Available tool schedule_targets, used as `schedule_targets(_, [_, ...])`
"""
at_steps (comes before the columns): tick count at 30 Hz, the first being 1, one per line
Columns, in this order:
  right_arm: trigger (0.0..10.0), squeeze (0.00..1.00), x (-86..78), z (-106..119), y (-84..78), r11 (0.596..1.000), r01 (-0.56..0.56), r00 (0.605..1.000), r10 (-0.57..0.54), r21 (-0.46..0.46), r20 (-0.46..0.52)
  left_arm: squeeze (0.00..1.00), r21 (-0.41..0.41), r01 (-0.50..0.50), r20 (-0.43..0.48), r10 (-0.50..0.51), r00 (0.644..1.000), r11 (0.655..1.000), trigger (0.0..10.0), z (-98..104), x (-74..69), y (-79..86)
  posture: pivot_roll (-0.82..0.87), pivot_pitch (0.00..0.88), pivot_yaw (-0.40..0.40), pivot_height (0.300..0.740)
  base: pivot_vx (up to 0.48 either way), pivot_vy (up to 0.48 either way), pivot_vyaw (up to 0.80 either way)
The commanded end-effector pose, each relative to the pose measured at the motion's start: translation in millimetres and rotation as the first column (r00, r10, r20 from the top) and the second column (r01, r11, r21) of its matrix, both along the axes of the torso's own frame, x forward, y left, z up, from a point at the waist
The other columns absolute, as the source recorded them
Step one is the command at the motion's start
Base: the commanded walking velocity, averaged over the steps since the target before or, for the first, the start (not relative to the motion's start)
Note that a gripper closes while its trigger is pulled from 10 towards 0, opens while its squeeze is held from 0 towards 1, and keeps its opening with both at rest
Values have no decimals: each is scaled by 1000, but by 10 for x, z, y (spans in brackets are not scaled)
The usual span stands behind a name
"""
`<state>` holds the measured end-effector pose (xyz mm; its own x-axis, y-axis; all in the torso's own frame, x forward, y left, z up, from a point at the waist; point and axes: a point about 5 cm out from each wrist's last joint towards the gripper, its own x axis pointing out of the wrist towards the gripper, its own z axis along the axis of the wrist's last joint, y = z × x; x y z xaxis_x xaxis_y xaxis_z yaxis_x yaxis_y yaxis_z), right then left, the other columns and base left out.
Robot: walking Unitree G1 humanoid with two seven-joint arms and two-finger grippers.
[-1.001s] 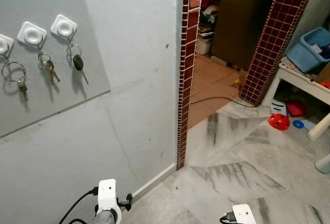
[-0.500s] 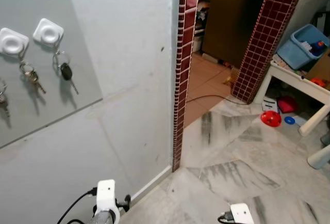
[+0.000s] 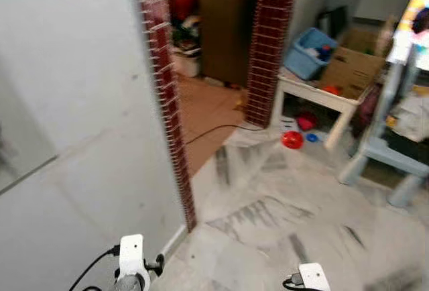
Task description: Hang keys on a hook
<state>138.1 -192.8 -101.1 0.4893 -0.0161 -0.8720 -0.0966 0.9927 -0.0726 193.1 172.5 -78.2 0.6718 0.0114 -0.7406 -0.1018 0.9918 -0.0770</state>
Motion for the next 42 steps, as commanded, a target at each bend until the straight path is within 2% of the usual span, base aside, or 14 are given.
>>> schedule_targets(1, [10000,0,43,10,29,1000,-19,1000,19,0,3,0,6,-3,0,3,1000,1000,10000,8,7,44,-51,0,31,740,0,0,-738])
schedule_targets(18, [10000,0,28,5,30,1000,-20,1000,20,-3,1,0,1,1,-6,-1,1000,1000,10000,5,3,61,-54,0,39,740,0,0,-690])
schedule_targets(30, [10000,0,-5,-10,73,1000,-4,1000,4,12,3,0,-1,-6,-11,6,1000,1000,10000,-9,-45,128,-43,0,42,740,0,0,0])
schedule_targets(42, [10000,0,-20,-17,75,1000,-4,1000,4,14,-9,0,11,-1,-8,1,1000,1000,10000,-12,-66,158,-33,0,37,740,0,0,-674])
